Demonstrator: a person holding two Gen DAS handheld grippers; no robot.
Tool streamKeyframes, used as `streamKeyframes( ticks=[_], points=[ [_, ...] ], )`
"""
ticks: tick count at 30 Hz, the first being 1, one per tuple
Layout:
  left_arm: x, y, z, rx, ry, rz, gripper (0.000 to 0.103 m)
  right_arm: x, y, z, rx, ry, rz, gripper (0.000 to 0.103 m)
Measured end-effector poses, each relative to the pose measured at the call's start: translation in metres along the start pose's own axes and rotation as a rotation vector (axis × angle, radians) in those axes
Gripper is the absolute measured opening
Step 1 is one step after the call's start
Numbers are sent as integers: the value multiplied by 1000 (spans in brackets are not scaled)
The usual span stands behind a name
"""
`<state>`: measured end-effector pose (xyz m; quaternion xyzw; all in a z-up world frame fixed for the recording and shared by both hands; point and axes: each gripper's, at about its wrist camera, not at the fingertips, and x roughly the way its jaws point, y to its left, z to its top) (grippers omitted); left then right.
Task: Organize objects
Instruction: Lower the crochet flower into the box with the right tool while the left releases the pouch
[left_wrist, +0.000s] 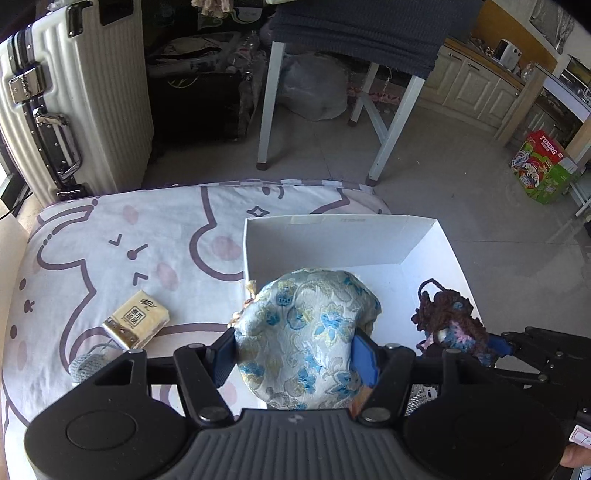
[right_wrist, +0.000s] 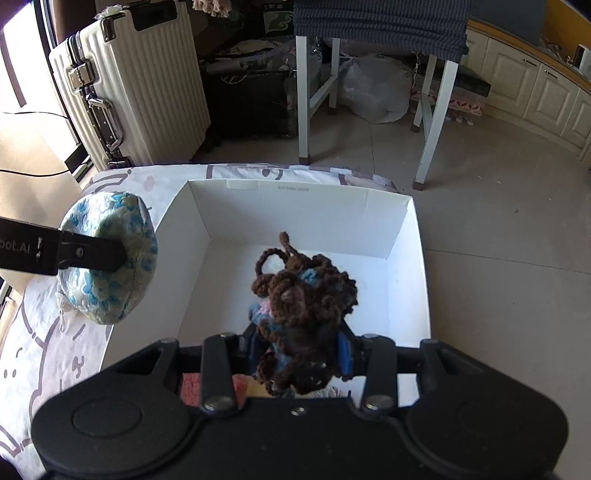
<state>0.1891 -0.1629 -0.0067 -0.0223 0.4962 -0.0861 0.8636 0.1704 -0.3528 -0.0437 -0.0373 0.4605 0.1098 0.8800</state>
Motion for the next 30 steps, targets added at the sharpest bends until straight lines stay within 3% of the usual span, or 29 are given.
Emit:
streamKeyframes(
  ticks=[12, 24, 30],
  points=[
    [57, -38, 4, 76, 77, 23, 64, 27, -30, 4, 14, 38, -27, 41],
    [91, -40, 5, 118, 116, 42, 64, 48, -37, 10, 46, 69, -23, 43],
    [98, -36, 0, 107, 124, 44, 69, 51, -40, 8, 47, 71, -35, 45]
  ],
)
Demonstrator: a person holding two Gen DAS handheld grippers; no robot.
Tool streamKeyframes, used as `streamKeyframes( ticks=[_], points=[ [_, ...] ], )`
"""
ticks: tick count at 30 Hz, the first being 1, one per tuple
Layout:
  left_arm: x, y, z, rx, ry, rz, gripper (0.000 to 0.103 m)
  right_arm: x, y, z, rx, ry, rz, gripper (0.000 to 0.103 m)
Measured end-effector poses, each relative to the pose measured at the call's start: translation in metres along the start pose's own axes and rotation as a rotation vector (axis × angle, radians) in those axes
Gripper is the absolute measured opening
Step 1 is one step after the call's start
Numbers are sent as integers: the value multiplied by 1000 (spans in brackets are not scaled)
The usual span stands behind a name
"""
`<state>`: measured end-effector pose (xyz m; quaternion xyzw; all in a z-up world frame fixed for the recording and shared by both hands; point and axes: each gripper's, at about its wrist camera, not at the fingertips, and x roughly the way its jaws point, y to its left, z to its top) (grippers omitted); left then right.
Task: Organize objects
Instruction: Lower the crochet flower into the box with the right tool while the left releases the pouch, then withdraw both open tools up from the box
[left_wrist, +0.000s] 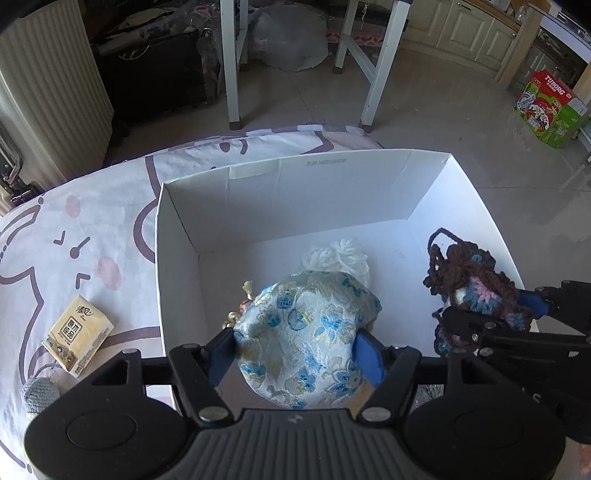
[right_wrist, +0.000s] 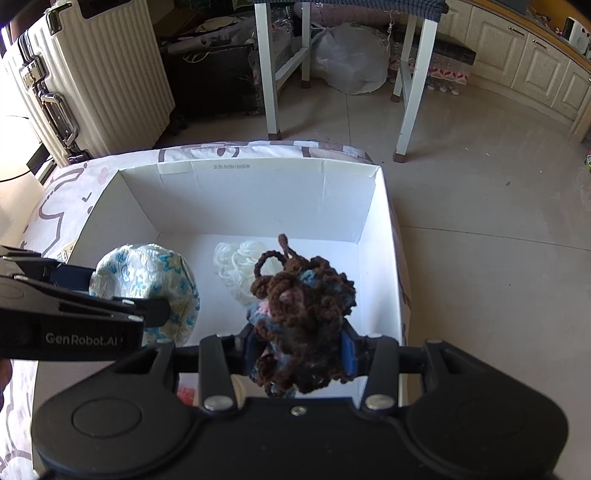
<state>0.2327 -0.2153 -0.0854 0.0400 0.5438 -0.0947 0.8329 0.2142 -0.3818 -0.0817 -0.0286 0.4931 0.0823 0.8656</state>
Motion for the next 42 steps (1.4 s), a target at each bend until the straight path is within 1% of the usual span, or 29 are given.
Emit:
streamKeyframes(
  ticks=[3, 5, 6, 7, 8, 11, 16, 22, 32, 36, 38, 42],
  points=[
    [-1, 1, -1, -2, -4, 1, 71, -1, -1, 0, 0, -3, 0, 45],
    [-1, 2, -1, -3, -9, 7, 81, -1, -1, -1, 0, -9, -2, 48],
    [-3, 2, -1, -1, -15, 13, 81, -2, -1, -1, 1, -16, -4, 53],
    [-3, 2, -1, 5, -18, 17, 81, -2, -1, -1, 4, -20, -9, 61],
    [-4, 1, -1, 16, -18, 21, 81, -3, -1, -1, 4, -23, -12, 63],
    [-6, 2, -2, 29, -24, 37, 81, -4, 0, -1, -3, -26, -11, 63],
    [-6, 5, -3, 28, -21, 41, 81, -4, 0, -2, -14, -19, -16, 63],
    [-6, 5, -5, 24, -19, 43, 81, -6, -7, -2, 17, -22, -16, 63],
    [-12, 3, -6, 26, -27, 45, 81, -11, -6, -2, 28, -35, -9, 63],
    [-19, 3, -6, 20, -35, 40, 81, -17, -9, -1, 58, -36, -20, 68],
    [-25, 3, -7, 22, -43, 40, 81, -24, -10, -2, 73, -48, -19, 69],
    [-40, 5, -9, 24, -63, 38, 81, -41, -13, -4, 104, -77, -28, 73]
  ],
)
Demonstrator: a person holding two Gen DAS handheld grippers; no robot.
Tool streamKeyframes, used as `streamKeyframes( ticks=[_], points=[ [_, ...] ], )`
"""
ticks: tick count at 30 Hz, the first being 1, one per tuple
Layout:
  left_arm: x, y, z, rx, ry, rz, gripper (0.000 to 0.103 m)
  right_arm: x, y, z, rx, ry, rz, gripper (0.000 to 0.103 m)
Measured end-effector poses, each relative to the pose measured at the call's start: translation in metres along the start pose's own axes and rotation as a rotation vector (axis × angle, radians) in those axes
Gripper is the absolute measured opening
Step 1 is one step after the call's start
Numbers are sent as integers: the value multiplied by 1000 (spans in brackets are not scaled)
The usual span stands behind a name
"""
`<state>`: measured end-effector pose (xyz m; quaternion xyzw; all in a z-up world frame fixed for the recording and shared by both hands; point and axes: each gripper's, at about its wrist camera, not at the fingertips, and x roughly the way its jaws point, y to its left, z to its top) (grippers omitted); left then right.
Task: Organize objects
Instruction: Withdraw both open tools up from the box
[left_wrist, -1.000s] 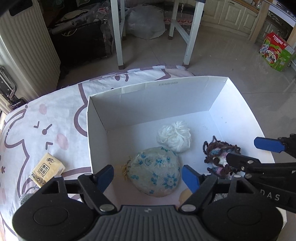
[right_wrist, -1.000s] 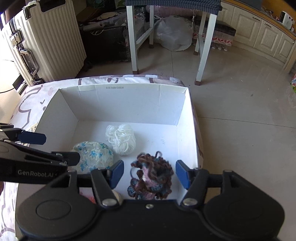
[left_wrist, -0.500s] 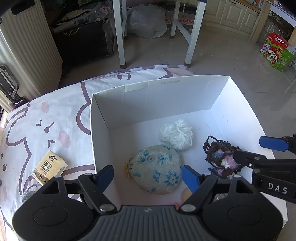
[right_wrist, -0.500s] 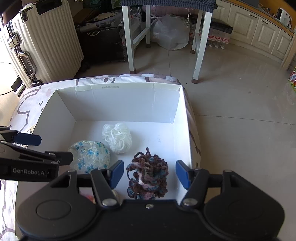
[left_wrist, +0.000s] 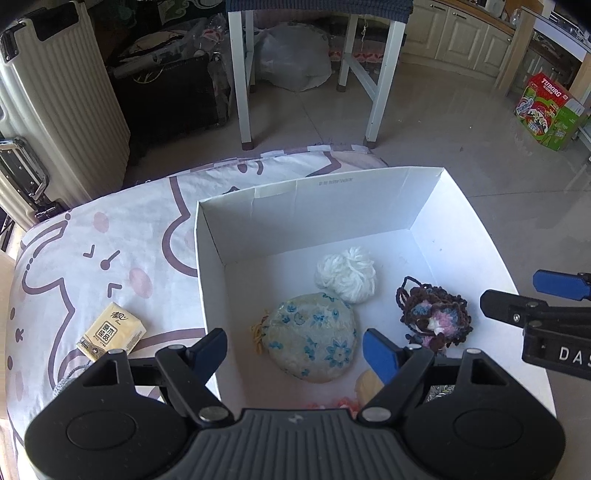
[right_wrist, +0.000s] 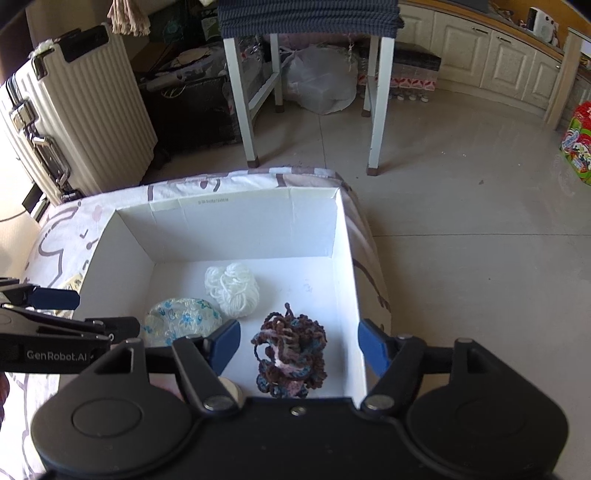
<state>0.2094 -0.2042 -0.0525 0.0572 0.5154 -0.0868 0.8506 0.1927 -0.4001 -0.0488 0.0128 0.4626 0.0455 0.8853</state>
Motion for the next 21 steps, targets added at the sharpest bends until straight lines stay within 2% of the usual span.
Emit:
streamKeyframes(
  ticks=[6, 10, 14, 21],
  points=[
    [-26, 6, -5, 5, -32, -7, 82, -30, 1, -4, 40, -53, -4, 80],
    [-44, 11, -10, 3, -53, -21, 87, -45, 5, -9, 38, -72, -19, 83],
    [-62, 15, -17, 10, -82, -10, 99, -59, 9, -14, 49, -89, -23, 83],
    [-83, 25, -29, 13, -118, -10, 102, -80, 18, -26, 46, -115, -54, 92]
  ],
)
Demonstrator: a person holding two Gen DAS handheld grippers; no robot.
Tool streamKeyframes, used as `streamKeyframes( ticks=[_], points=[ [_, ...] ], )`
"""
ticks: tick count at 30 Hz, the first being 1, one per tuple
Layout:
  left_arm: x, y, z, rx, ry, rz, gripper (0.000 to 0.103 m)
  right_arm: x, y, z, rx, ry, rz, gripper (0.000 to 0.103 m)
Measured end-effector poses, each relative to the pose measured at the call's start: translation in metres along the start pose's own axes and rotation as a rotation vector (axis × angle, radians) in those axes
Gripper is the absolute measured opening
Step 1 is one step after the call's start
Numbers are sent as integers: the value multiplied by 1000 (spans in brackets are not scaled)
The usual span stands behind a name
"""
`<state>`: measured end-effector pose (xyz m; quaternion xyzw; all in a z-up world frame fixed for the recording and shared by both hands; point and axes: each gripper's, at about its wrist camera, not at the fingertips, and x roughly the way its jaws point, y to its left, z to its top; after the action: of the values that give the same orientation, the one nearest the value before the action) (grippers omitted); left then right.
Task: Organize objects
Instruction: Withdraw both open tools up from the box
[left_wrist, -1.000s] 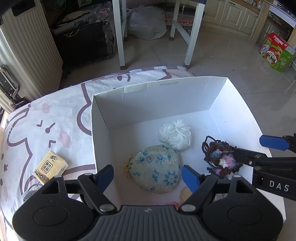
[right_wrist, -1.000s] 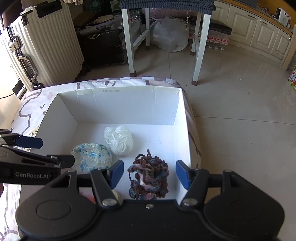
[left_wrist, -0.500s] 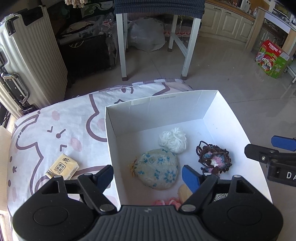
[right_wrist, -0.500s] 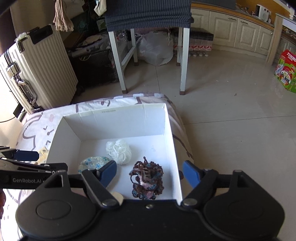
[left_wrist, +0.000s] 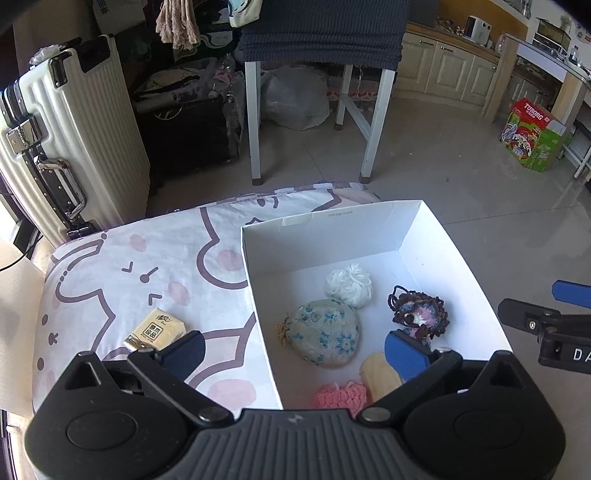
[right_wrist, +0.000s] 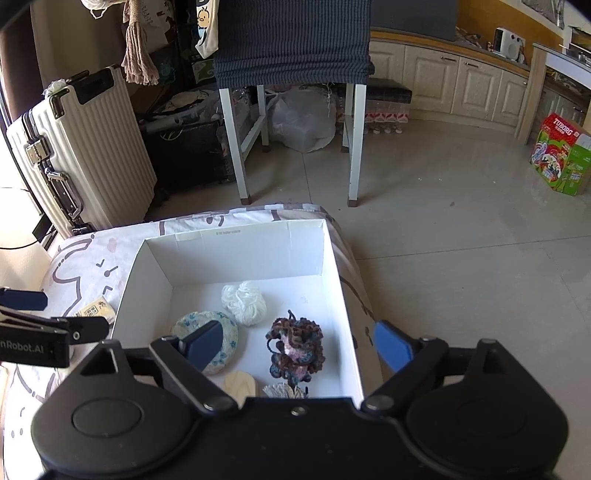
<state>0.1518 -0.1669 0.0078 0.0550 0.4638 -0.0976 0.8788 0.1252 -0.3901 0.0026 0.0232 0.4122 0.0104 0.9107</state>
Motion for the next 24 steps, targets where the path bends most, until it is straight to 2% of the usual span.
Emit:
streamKeyframes(
  ticks=[7, 17, 24],
  points=[
    [-14, 9, -22, 39, -25, -1, 103, -16, 4, -14, 36, -3, -28, 98],
    [-24, 28, -41, 8, -31, -42, 103, -29, 15, -38, 51, -2, -50, 103],
    [-22, 32, -50, 6, -38, -56, 103, -34, 21, -49, 60, -13, -54, 103]
  ],
)
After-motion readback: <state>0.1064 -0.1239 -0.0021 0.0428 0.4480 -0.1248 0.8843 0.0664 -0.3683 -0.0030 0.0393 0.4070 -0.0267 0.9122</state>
